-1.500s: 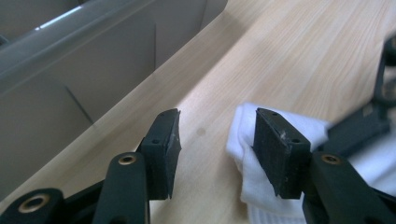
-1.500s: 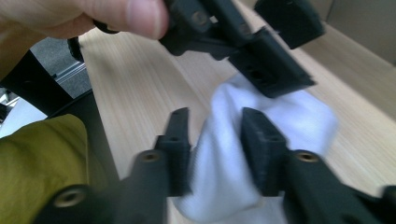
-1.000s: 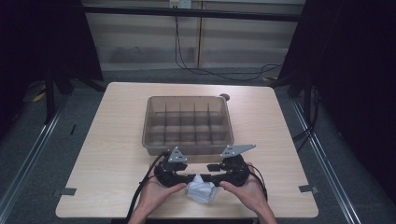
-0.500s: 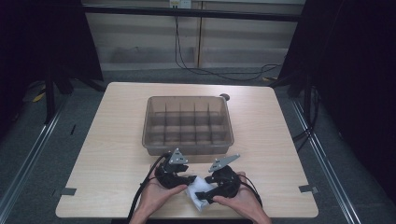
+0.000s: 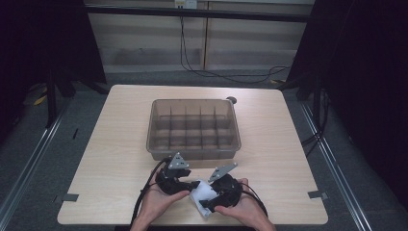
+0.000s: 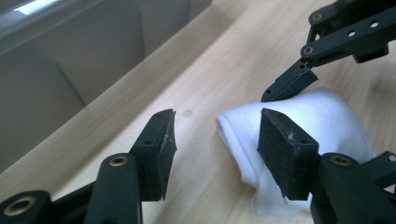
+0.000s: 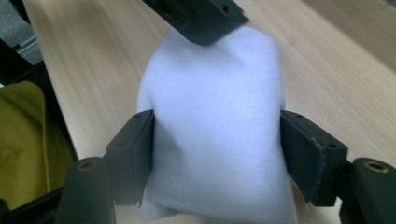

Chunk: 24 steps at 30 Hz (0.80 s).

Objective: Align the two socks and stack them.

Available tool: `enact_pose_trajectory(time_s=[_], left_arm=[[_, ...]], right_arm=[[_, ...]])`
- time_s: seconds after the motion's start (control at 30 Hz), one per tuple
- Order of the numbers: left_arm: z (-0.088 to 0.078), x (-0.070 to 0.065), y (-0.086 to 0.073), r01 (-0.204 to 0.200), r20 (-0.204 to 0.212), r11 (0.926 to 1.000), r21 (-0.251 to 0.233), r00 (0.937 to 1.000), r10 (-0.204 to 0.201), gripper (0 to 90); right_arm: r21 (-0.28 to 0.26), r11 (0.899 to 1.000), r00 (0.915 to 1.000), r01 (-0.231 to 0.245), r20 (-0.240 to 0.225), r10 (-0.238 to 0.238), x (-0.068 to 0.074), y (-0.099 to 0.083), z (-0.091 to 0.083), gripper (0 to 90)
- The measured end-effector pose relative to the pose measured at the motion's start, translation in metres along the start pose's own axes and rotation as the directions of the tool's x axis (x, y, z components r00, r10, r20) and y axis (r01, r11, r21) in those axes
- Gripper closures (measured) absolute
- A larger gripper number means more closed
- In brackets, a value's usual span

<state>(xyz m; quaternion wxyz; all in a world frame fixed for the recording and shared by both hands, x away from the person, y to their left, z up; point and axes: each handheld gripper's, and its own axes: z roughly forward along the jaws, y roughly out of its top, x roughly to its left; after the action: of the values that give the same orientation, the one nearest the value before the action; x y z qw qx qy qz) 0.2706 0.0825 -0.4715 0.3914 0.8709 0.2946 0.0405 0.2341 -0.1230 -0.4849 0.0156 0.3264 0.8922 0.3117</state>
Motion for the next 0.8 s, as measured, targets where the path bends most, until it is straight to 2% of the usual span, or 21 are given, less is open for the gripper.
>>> enact_pose_trajectory(time_s=[0.03, 0.1, 0.23, 0.27, 0.33, 0.43, 0.57, 0.6, 0.67, 0.7, 0.73, 0.8], left_arm=[[-0.001, 0.002, -0.001, 0.009, 0.003, 1.0000, -0.003, 1.0000, -0.009, 43.7], [-0.002, 0.003, -0.001, 0.003, 0.007, 1.0000, 0.000, 1.0000, -0.003, 43.0], [-0.005, 0.007, -0.005, 0.027, 0.007, 0.9993, -0.026, 0.9996, -0.027, 41.7], [-0.006, 0.010, -0.008, 0.038, 0.005, 0.9990, -0.023, 0.9993, -0.038, 40.8], [-0.007, 0.012, -0.009, 0.044, 0.003, 0.9987, -0.024, 0.9990, -0.044, 40.2], [-0.011, 0.017, -0.013, 0.060, -0.003, 0.9978, -0.028, 0.9982, -0.060, 35.4], [-0.015, 0.020, -0.016, 0.059, -0.005, 0.9975, -0.039, 0.9982, -0.059, 32.5], [-0.018, 0.022, -0.019, 0.064, -0.007, 0.9962, -0.059, 0.9979, -0.064, 31.2], [-0.022, 0.025, -0.024, 0.086, 0.005, 0.9922, -0.090, 0.9963, -0.085, 30.8], [-0.022, 0.025, -0.024, 0.086, 0.005, 0.9922, -0.090, 0.9963, -0.085, 30.2], [-0.025, 0.027, -0.029, 0.098, 0.007, 0.9883, -0.117, 0.9952, -0.097, 29.6], [-0.028, 0.029, -0.031, 0.090, 0.001, 0.9885, -0.122, 0.9959, -0.091, 29.1]], right_arm=[[-0.007, 1.000, 0.9999, -0.007, 0.012, 0.007, -0.004, 0.001, 0.001, 30.7], [-0.006, 1.000, 0.9998, -0.011, 0.015, 0.011, -0.006, 0.001, 0.001, 30.8], [-0.010, 0.999, 0.9991, -0.032, 0.027, 0.032, -0.012, 0.001, -0.001, 31.2], [-0.012, 0.998, 0.9980, -0.054, 0.031, 0.054, -0.016, 0.000, -0.002, 31.4], [-0.016, 0.998, 0.9977, -0.057, 0.036, 0.057, -0.018, 0.000, -0.002, 31.4], [-0.019, 0.996, 0.9949, -0.093, 0.039, 0.093, -0.026, -0.001, -0.005, 31.6], [-0.020, 0.994, 0.9929, -0.105, 0.054, 0.106, -0.031, -0.003, -0.007, 31.5], [-0.025, 0.991, 0.9891, -0.132, 0.061, 0.134, -0.035, -0.004, -0.009, 31.5], [-0.030, 0.988, 0.9870, -0.149, 0.056, 0.151, -0.039, -0.005, -0.011, 31.6], [-0.030, 0.988, 0.9870, -0.149, 0.056, 0.151, -0.039, -0.005, -0.011, 31.6], [-0.036, 0.986, 0.9845, -0.161, 0.064, 0.163, -0.042, -0.006, -0.012, 31.6], [-0.033, 0.985, 0.9831, -0.170, 0.063, 0.172, -0.044, -0.007, -0.013, 31.6]])
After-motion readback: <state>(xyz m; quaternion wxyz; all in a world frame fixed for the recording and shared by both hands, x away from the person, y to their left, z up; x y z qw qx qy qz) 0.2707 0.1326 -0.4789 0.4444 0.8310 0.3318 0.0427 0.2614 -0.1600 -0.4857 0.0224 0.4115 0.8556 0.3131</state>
